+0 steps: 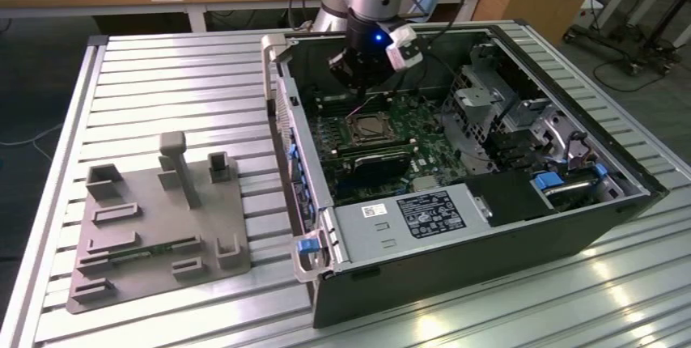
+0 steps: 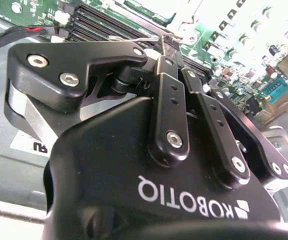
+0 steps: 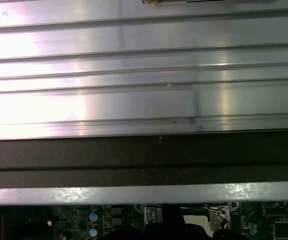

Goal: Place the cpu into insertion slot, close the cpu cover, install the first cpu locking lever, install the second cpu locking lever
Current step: 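Install the first cpu locking lever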

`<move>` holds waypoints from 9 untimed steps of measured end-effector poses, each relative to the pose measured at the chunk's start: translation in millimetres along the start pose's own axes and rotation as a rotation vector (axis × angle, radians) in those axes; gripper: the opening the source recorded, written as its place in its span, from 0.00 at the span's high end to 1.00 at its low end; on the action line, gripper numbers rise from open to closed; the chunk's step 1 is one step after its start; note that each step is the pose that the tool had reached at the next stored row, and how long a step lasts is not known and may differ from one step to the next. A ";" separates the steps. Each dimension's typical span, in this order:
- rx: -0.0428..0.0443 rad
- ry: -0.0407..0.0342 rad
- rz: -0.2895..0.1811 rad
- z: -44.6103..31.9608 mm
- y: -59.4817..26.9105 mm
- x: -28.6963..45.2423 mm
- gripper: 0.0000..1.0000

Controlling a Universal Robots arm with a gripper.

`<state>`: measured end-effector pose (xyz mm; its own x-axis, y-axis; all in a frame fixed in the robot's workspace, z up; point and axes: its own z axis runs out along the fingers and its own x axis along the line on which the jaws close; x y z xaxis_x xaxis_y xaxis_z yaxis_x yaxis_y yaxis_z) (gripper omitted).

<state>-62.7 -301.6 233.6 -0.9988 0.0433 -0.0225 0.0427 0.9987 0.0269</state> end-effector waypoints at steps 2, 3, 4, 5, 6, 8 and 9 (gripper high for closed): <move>-0.0001 0.0002 -0.006 1.1 0.1 -1.0 0.90; -0.0001 0.0002 -0.007 1.8 0.2 -1.7 0.90; -0.0003 0.0002 -0.007 2.6 0.4 -2.4 0.90; -0.0001 0.0003 -0.007 3.2 0.5 -3.1 0.90; -0.0001 0.0003 -0.007 3.7 0.7 -3.7 0.90; -0.0003 0.0001 -0.007 4.9 1.3 -4.7 0.90; -0.0004 0.0001 -0.007 5.5 1.6 -5.2 0.90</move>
<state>-57.2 -300.0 228.2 -0.9991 0.0362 -0.0226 0.0356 0.9990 0.0271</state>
